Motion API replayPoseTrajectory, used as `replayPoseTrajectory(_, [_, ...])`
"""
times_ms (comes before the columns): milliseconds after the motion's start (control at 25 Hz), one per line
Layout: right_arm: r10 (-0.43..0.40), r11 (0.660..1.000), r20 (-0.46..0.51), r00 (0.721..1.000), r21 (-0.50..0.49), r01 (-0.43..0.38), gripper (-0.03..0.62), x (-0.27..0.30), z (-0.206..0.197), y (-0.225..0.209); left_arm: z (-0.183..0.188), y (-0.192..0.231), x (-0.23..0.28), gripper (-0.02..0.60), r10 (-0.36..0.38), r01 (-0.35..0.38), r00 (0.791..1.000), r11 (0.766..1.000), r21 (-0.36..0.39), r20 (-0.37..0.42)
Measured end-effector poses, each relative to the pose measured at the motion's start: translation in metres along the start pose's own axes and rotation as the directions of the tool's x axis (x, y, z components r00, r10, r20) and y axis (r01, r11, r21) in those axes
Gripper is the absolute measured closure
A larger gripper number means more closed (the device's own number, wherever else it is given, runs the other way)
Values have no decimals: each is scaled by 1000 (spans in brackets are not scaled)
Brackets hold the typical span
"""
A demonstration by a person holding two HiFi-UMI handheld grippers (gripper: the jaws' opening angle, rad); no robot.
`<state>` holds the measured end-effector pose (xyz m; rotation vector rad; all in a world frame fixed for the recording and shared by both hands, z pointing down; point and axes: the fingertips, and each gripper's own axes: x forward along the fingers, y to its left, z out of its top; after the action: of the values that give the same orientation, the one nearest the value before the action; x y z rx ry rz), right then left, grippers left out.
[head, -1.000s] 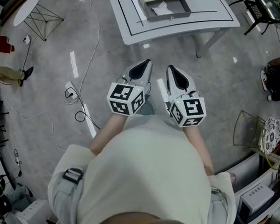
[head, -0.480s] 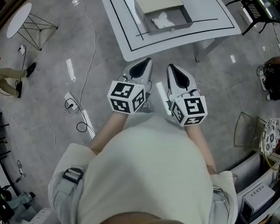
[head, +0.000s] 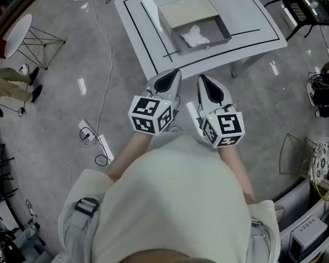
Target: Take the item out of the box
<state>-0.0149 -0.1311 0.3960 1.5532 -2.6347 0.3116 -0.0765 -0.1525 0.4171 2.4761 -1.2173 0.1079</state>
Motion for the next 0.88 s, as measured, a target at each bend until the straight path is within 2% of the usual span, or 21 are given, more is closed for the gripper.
replayPoseTrajectory(440, [-51, 999, -17, 999, -7, 51, 595, 29, 2, -17, 5, 33, 29, 581, -16, 16, 1000, 1000, -21, -17])
replayPoseTrajectory(880, [-94, 995, -13, 995, 16, 95, 595, 39, 1, -46, 9, 37, 59, 581, -39, 38, 999, 999, -25, -27])
